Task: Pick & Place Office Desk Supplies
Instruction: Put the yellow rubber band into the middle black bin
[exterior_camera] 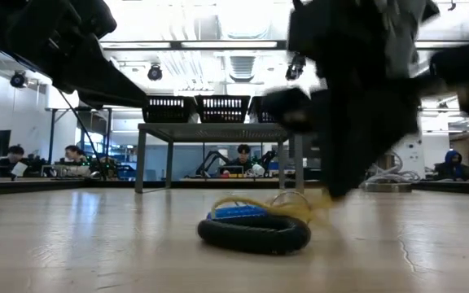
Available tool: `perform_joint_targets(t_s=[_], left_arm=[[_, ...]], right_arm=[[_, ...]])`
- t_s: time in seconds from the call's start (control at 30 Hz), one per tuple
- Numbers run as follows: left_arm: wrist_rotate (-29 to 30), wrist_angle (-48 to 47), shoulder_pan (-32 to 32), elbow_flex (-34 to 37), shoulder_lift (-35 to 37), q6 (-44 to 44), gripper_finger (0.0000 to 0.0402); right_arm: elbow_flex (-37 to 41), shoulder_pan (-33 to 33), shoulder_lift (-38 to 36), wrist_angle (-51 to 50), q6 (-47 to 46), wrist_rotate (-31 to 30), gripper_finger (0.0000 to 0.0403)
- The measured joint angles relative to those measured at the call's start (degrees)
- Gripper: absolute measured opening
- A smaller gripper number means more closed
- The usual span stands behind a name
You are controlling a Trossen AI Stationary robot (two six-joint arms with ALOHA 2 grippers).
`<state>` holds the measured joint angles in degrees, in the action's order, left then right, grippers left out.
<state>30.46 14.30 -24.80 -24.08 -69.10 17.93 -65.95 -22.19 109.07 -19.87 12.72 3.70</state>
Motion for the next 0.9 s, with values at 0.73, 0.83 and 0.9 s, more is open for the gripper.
perform_joint_targets(t_s=[0.73, 0.83, 0.9], left_arm=[[0.0, -0.9, 0.0, 0.0, 0.0, 0.1, 0.0133], [0.0, -1.1, 0.0, 0.0, 0.0, 0.1, 0.0133], [0.0, -1.2, 0.0, 0.0, 0.0, 0.1, 0.0133]], right_arm=[[-1.8, 9.3, -7.6, 6.8, -12.6, -15.7, 0.0012], [-0.1, 11.7, -7.8, 10.5, -15.4, -12.4, 0.0038], [0.5, 13.1, -7.8, 9.3, -17.5, -11.0, 0.0064]])
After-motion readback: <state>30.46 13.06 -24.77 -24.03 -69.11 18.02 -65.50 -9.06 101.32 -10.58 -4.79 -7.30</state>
